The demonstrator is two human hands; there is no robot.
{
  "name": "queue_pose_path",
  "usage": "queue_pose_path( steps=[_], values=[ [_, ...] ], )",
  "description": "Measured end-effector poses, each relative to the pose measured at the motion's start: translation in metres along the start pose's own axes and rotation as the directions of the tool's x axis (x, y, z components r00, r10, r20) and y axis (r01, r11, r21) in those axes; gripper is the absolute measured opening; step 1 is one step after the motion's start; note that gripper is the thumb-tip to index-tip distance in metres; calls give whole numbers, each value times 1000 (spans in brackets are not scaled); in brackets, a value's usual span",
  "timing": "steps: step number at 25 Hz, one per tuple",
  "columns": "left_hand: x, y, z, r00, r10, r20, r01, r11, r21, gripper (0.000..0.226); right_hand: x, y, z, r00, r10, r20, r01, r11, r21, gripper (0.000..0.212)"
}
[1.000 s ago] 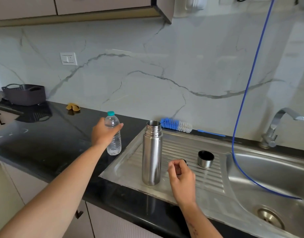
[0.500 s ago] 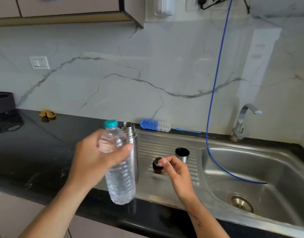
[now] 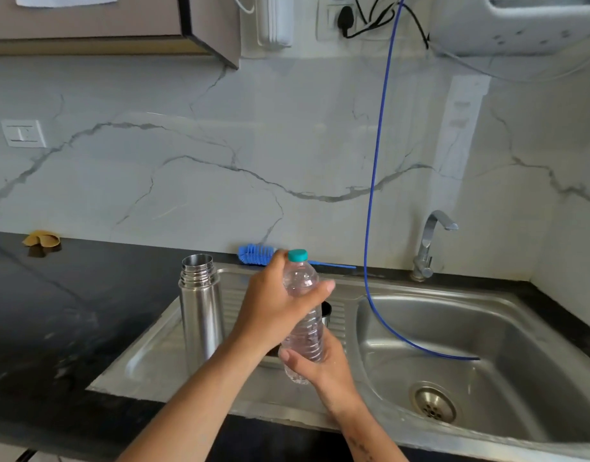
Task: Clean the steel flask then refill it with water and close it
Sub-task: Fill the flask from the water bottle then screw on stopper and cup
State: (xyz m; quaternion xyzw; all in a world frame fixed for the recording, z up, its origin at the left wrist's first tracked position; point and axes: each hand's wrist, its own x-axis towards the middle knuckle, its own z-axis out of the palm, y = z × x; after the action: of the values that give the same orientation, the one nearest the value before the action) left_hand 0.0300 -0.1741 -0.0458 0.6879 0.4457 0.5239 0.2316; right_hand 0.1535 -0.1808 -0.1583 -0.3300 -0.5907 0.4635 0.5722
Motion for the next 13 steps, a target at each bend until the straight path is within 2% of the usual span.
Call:
queue_pose_path(
  steps=[2,4,6,9,13],
  values=[
    [12,5,-2,996,44,78,-33,990,-138,27,1,0,-1,1000,10,-20,-10,1000,25,48],
    [22,8,-9,971,49,232,18,960,-278,28,1,1,-1,1000,18,-4,-17,995,98,47],
    [26,6,-13,942,60,331,56,943,-328,29,0,3,-3,1000,8,6,-9,991,135,49],
    [28,3,-15,954,80,290,4,960,-278,29,0,2,-3,998,-20,-54,23,998,57,46],
    [28,0,-14,991,-32,128,68,956,-286,22,1,0,-2,988,-61,-145,48,995,-91,45]
  ],
)
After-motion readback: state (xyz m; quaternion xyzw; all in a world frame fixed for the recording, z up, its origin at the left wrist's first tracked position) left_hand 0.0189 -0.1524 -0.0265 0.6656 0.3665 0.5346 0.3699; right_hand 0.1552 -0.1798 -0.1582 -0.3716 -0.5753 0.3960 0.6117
